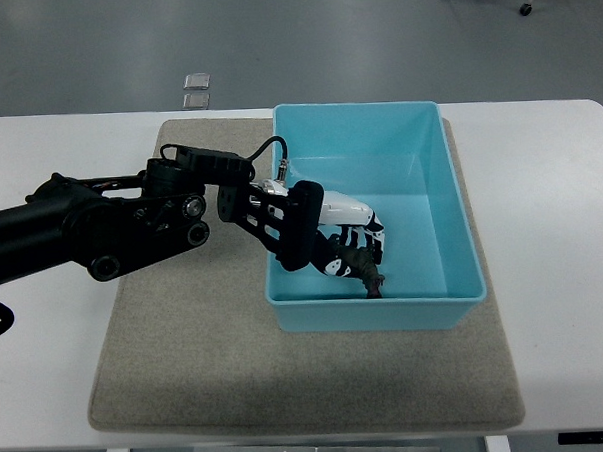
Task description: Place brown hippo in blue box with left hand
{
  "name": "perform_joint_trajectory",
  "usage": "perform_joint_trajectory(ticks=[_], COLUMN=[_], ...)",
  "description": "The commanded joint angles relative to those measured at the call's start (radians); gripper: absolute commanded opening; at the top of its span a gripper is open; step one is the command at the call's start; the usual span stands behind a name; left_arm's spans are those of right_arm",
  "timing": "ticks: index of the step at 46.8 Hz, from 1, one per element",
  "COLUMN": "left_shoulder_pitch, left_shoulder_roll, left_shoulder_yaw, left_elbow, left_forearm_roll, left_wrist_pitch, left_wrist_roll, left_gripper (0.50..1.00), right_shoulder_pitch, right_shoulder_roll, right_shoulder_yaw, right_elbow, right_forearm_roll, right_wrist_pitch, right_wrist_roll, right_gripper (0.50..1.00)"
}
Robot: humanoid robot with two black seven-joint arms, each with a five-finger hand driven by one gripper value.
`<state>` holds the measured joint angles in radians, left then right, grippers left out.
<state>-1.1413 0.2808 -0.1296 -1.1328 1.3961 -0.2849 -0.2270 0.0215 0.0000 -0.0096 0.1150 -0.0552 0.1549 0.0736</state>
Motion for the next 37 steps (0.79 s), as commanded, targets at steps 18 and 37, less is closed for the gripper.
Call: perform_joint_trajectory(ticks=[18, 37], left_shoulder_pitch=[0.015, 0.018], left_shoulder_roll=[0.001, 0.009], left_shoulder_yaw=[-0.015, -0.180], left_elbow=[-0.002, 0.068], left_forearm_roll=[-0.022, -0.182], left_wrist_pitch=[0.020, 0.128], left_wrist_roll=[-0.005, -0.005], left_gripper=[0.923, 0.964], right_shoulder_pitch=[0.000, 0.000], right_shoulder_roll=[0.000, 0.000], right_shoulder_yaw=[0.000, 0.000], right_elbow=[0.000, 0.000], right_forearm_roll=[0.000, 0.000], right_wrist_pitch=[0.000, 0.000], right_wrist_roll=[0.000, 0.000], right_gripper=[0.936, 0.936])
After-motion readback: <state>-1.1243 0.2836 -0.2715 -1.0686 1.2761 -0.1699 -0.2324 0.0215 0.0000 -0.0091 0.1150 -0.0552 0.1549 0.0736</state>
